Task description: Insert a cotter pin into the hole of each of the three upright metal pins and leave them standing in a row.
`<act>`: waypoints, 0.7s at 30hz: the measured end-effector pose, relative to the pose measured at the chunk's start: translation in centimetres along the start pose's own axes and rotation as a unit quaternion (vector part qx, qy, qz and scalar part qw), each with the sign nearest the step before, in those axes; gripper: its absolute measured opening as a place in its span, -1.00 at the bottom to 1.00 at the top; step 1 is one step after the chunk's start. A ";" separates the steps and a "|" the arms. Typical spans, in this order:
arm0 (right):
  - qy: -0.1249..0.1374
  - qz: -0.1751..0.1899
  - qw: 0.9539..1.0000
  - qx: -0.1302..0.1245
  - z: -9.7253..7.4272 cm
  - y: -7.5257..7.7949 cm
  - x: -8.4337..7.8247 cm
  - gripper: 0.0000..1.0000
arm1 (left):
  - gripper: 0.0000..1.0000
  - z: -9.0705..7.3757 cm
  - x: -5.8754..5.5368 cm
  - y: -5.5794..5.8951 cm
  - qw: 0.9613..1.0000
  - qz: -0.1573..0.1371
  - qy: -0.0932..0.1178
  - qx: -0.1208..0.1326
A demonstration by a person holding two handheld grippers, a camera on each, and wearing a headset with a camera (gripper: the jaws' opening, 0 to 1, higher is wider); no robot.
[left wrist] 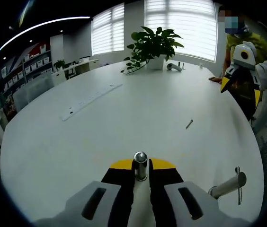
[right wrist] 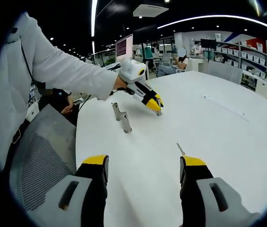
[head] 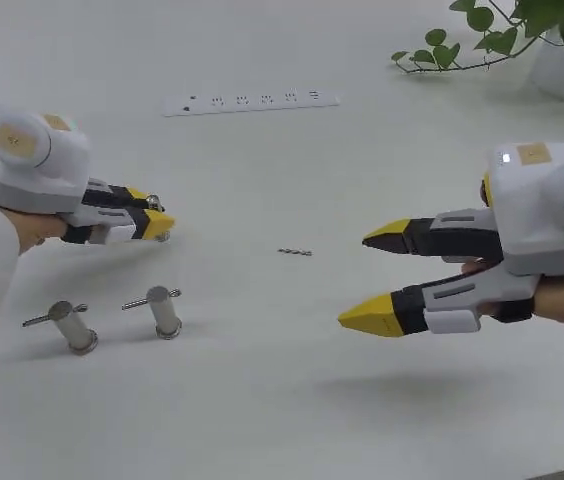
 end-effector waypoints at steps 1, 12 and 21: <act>0.000 0.000 1.000 0.000 0.0 0.0 0.0 0.27 | -0.85 0.1 0.1 0.1 1.000 0.001 0.002 -0.003; -0.001 0.002 1.000 -0.002 -0.2 0.0 -0.2 0.26 | -0.87 0.2 1.2 1.4 1.000 0.004 0.008 -0.023; 0.001 0.000 1.000 0.000 -0.4 -0.3 -0.3 0.26 | -0.87 -1.1 4.1 4.0 0.999 0.009 0.034 -0.023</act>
Point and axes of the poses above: the centre of the closed fingertips' face, and the gripper's own axes: z roughly forward along the fingers, y roughly to its right, x roughly out of its top, the point moved 3 cm from there along -z, roughly backward along the fingers, and after that the axes turned 9 degrees about -x, right-handed, at the moved point
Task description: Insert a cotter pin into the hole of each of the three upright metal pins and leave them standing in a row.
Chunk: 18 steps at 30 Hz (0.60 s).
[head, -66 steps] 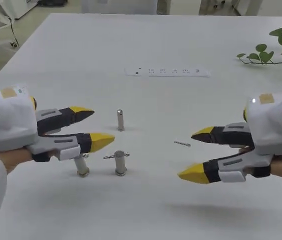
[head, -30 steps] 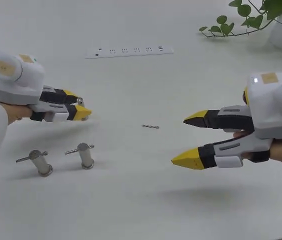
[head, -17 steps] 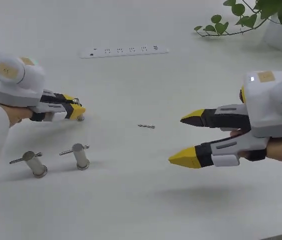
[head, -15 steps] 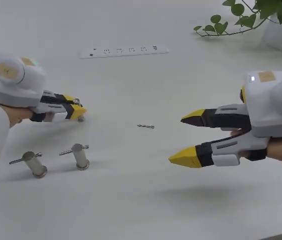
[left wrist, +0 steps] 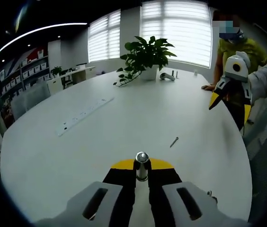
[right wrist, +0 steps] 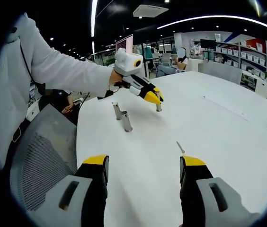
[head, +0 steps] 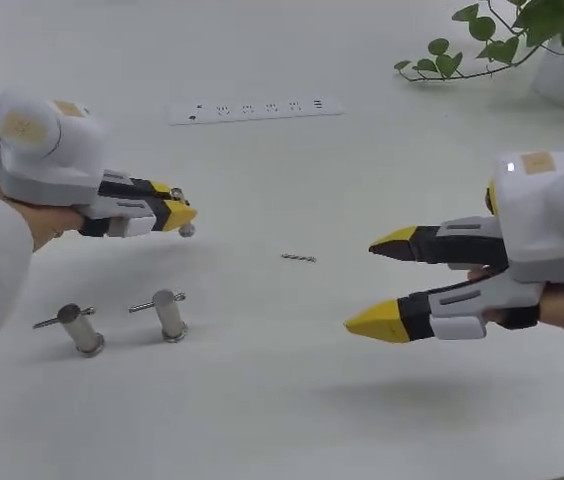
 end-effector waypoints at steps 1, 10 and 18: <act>0.000 -0.001 1.000 0.001 0.0 -0.1 -0.1 0.26 | -0.87 -0.1 0.4 0.5 1.000 0.002 0.002 0.001; 0.002 -0.009 1.000 0.014 -0.6 -0.7 -0.2 0.26 | -0.87 -0.6 2.2 5.4 1.000 -0.002 0.012 0.004; 0.000 -0.020 0.999 0.031 -1.1 -1.4 -0.5 0.26 | -0.87 -0.4 2.1 9.9 1.000 -0.012 0.006 0.011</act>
Point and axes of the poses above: the centre of the closed fingertips' face, and the gripper's own axes: z roughly forward along the fingers, y roughly to its right, x roughly out of its top, the point moved 3 cm from there along -z, roughly backward along the fingers, and after that the axes turned 9 degrees about -x, right-handed, at the moved point
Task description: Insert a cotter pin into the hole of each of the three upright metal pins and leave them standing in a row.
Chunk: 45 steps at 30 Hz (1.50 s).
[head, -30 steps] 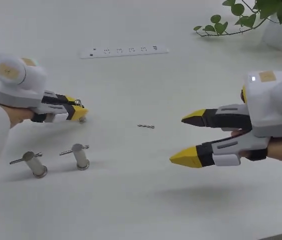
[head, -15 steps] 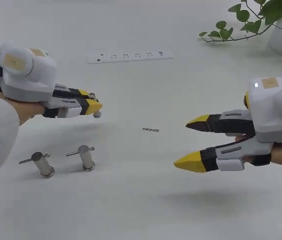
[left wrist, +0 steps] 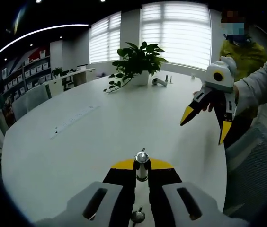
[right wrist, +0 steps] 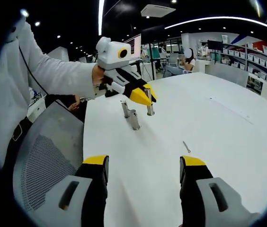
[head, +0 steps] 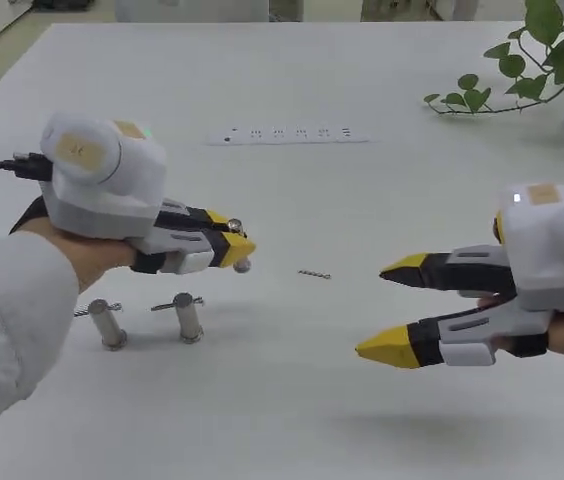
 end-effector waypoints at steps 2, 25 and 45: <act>-0.001 -0.002 1.000 0.004 -0.1 -0.2 -0.1 0.26 | -0.87 0.2 -0.4 0.9 1.000 -0.014 0.000 0.005; 0.001 -0.015 0.999 0.031 -0.6 -0.7 -0.8 0.25 | -0.86 3.9 -5.0 4.9 0.993 -0.094 -0.006 0.076; -0.004 -0.010 0.999 0.034 0.5 -0.3 -1.1 0.25 | -0.85 5.6 -6.4 4.7 0.989 -0.083 -0.005 0.121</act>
Point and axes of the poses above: the centre of the closed fingertips' face, and the gripper's own axes: z roughly forward along the fingers, y roughly to its right, x roughly out of its top, the point moved 3 cm from there along -z, roughly backward along the fingers, and after that the axes turned 9 degrees about -x, right-handed, at the moved point
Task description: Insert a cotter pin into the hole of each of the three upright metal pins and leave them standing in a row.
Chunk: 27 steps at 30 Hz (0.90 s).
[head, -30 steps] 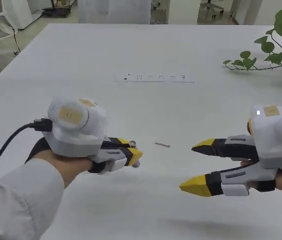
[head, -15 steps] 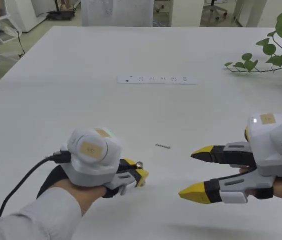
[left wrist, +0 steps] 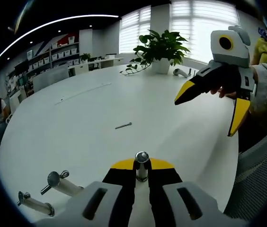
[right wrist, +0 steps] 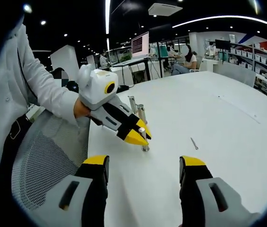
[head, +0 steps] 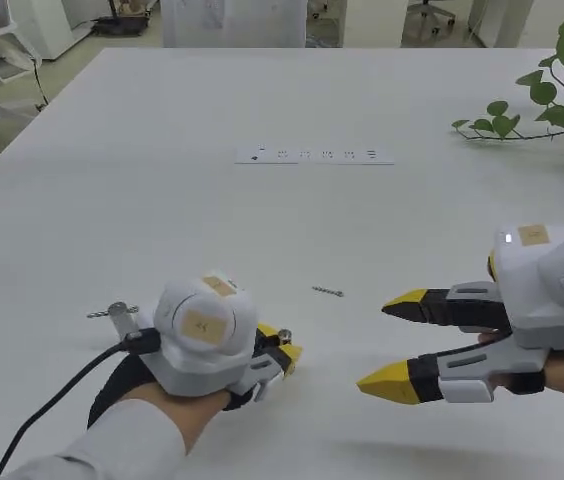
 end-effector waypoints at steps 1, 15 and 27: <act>0.000 0.000 1.000 0.000 0.1 0.0 0.0 0.25 | -0.85 0.0 0.0 0.1 1.000 0.005 0.001 0.000; -0.002 0.001 1.000 0.001 0.4 0.1 0.1 0.25 | -0.65 -0.1 -0.4 0.0 1.000 0.016 0.003 -0.005; -0.006 0.000 1.000 0.000 0.5 0.5 -0.1 0.25 | -0.42 -1.6 -0.2 -0.2 0.998 0.028 0.028 -0.049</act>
Point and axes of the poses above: the centre of the closed fingertips' face, and the gripper's own axes: z roughly forward along the fingers, y roughly to its right, x roughly out of its top, the point moved 3 cm from there along -z, roughly backward along the fingers, and after that the axes turned 9 degrees about -x, right-handed, at the moved point
